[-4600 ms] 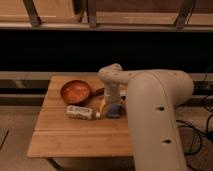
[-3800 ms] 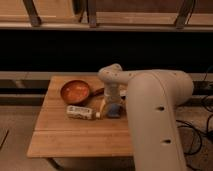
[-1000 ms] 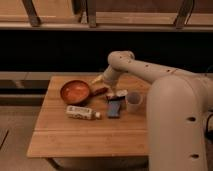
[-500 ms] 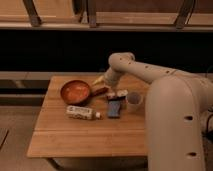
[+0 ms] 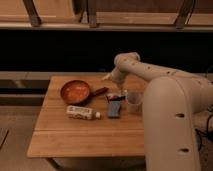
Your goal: Place the eraser on the white sponge
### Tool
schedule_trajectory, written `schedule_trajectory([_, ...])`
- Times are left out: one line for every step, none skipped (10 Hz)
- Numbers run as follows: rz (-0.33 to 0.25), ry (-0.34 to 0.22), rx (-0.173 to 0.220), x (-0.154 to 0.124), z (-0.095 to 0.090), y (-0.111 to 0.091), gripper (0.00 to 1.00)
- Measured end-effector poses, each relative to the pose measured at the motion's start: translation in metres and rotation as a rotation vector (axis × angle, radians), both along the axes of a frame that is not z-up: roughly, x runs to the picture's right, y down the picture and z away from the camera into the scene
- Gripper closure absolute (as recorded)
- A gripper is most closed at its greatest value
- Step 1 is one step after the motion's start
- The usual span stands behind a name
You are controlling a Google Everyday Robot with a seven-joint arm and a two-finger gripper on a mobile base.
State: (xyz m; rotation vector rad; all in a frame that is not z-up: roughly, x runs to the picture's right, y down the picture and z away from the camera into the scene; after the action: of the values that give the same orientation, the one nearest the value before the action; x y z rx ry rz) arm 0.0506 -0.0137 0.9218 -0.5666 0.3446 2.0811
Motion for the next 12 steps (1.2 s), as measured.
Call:
schedule_trajectory([0.027,0.025,-0.017,0.005,0.005,0.005,0.2])
schedule_trajectory([0.043,0.045,-0.034,0.011,0.009,0.011,0.2])
schedule_trajectory([0.062,0.075,-0.058,0.019,0.014,0.019,0.2])
schedule_trajectory([0.081,0.11,-0.081,0.03,0.019,0.026,0.2])
schedule_trajectory([0.092,0.137,-0.097,0.038,0.023,0.03,0.2])
schedule_trajectory([0.1,0.157,-0.105,0.044,0.025,0.032,0.2])
schedule_trajectory([0.106,0.179,-0.117,0.05,0.028,0.034,0.2])
schedule_trajectory([0.11,0.191,-0.127,0.053,0.031,0.036,0.2])
schedule_trajectory([0.11,0.198,-0.138,0.054,0.033,0.039,0.2])
schedule_trajectory([0.109,0.204,-0.155,0.054,0.037,0.045,0.2])
schedule_trajectory([0.11,0.209,-0.176,0.054,0.043,0.051,0.2])
schedule_trajectory([0.11,0.212,-0.189,0.054,0.047,0.055,0.2])
